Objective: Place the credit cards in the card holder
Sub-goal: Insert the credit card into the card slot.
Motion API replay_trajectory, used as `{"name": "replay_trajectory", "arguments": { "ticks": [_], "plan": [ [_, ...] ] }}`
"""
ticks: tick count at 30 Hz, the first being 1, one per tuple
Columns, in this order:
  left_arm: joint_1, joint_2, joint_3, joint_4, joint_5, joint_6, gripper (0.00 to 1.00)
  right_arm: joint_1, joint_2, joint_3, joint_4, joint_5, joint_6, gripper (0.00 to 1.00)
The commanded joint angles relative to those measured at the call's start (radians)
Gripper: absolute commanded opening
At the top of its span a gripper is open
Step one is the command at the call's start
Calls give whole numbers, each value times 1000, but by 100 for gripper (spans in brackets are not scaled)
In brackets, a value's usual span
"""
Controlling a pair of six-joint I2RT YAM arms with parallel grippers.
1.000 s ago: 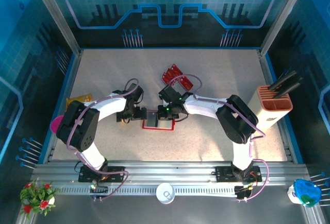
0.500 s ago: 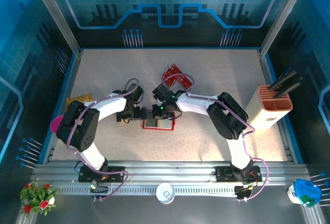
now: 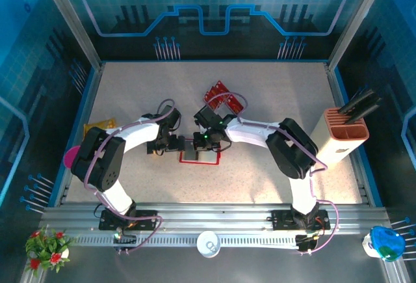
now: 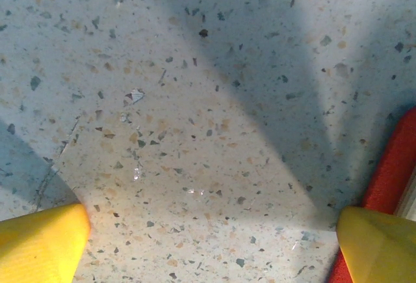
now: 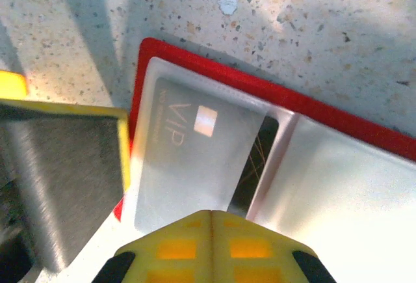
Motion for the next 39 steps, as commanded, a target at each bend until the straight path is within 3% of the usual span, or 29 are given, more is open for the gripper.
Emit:
{"name": "replay_trajectory", "arguments": {
  "ticks": [1, 9, 30, 39],
  "plan": [
    [8, -8, 34, -56, 11, -8, 99, -5, -59, -40, -21, 21, -7, 0],
    [8, 10, 57, -93, -26, -16, 99, -8, -27, -67, -6, 10, 1, 0],
    [9, 81, 46, -84, 13, -13, 99, 14, 107, 49, -37, -48, -16, 0],
    [9, 51, 51, -70, 39, -26, 99, 12, 78, 53, -44, -59, -13, 0]
  ]
}}
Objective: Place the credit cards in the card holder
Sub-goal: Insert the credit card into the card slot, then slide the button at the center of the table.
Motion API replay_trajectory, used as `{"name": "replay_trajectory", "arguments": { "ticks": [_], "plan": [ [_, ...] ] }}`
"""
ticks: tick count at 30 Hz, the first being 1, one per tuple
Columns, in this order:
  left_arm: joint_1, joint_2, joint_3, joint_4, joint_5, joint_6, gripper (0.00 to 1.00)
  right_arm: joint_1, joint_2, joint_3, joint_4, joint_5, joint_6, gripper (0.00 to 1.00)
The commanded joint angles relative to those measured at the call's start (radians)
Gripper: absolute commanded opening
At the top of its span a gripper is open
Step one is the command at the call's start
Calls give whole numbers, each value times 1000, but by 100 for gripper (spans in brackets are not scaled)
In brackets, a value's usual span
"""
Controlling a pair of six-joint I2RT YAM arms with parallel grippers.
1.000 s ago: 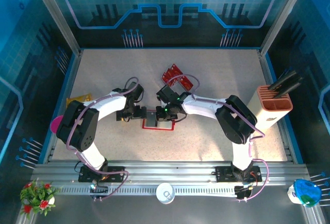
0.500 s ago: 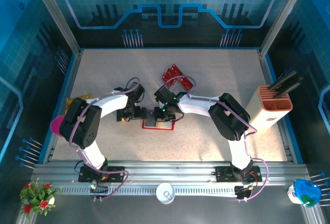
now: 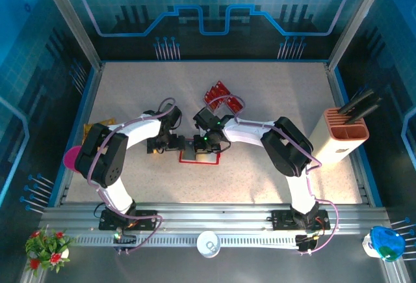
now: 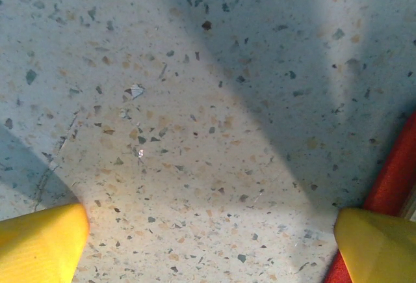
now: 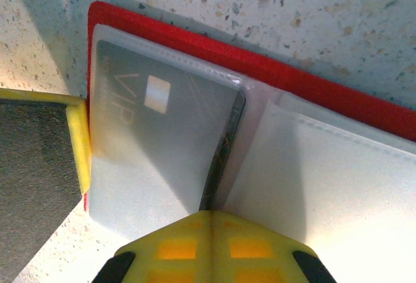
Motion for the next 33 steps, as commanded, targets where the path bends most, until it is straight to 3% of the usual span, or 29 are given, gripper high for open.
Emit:
{"name": "replay_trajectory", "arguments": {
  "ticks": [1, 17, 24, 33],
  "plan": [
    [4, -1, -2, 2, 29, -29, 99, 9, -2, 20, -4, -27, -11, 0],
    [4, -82, 70, 0, 71, -5, 99, -39, -226, -82, -63, 98, -40, 20],
    [4, -124, 83, 53, 136, -5, 99, -50, -363, -140, -161, 221, -72, 40],
    [7, -136, 79, 135, 257, -20, 99, -53, -303, -175, -154, 225, -64, 46]
  ]
}}
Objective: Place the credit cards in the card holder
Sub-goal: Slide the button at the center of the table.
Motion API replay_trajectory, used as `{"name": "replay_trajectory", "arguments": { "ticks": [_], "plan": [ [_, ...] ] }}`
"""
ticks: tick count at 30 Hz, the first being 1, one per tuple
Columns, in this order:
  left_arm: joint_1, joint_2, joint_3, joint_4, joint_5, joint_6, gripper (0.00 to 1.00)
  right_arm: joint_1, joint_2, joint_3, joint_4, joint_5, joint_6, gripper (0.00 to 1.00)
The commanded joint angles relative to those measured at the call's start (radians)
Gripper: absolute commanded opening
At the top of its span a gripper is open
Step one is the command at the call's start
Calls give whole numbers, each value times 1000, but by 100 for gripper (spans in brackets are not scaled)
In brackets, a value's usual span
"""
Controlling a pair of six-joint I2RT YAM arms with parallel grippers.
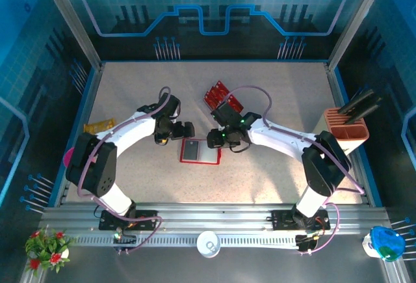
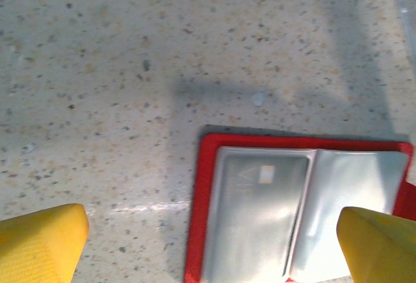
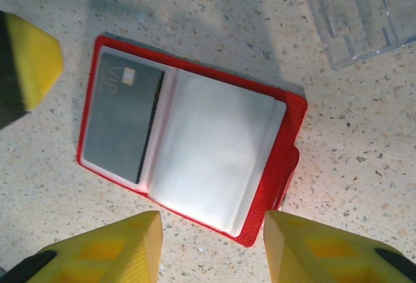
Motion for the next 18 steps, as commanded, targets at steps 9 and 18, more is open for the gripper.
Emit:
{"name": "replay_trajectory", "arguments": {
  "ticks": [9, 18],
  "plan": [
    [9, -13, -6, 77, 129, -26, 99, -26, 98, -27, -4, 41, -35, 16],
    [9, -23, -43, 117, 173, -49, 99, -88, 44, -99, -10, 37, -88, 0]
  ]
}}
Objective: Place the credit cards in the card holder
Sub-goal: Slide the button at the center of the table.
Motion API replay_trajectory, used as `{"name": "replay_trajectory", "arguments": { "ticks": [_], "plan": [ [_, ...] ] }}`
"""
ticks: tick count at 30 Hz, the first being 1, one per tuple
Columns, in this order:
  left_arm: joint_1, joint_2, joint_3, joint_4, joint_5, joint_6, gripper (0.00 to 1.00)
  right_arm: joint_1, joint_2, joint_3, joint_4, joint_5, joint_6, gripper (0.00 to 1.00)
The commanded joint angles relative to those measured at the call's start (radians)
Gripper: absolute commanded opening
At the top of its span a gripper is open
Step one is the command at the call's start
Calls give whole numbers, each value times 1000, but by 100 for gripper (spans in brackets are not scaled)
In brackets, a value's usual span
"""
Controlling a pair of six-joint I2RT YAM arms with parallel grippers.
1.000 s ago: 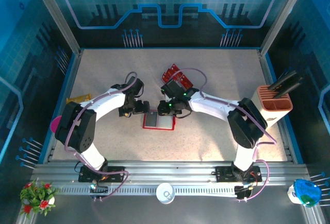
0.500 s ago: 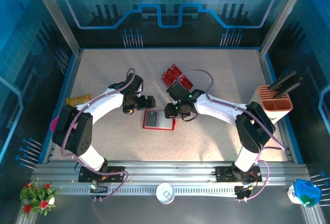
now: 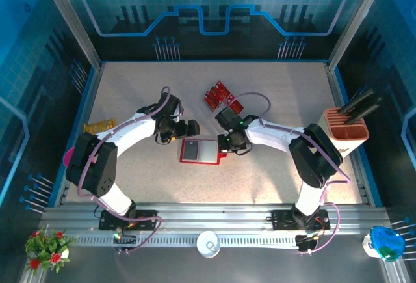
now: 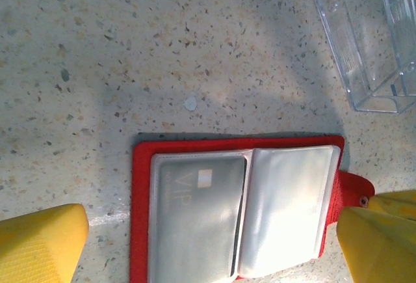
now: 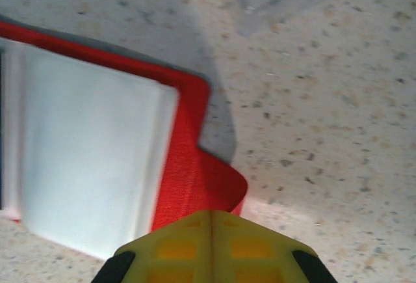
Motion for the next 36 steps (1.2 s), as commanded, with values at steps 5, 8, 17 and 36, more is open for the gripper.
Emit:
{"name": "replay_trajectory", "arguments": {
  "ticks": [5, 8, 17, 36],
  "plan": [
    [8, -30, -28, 44, 68, -43, 99, -34, -78, 0, -49, 1, -43, 2],
    [8, -30, -30, 53, 76, -48, 99, -24, -108, 24, -54, -5, -27, 18],
    [9, -12, -44, 101, 113, -83, 99, 76, -44, 81, 39, -58, 51, 11],
    [9, 59, -50, 110, 87, -80, 99, 101, 90, -52, 155, -64, 95, 1]
  ]
}}
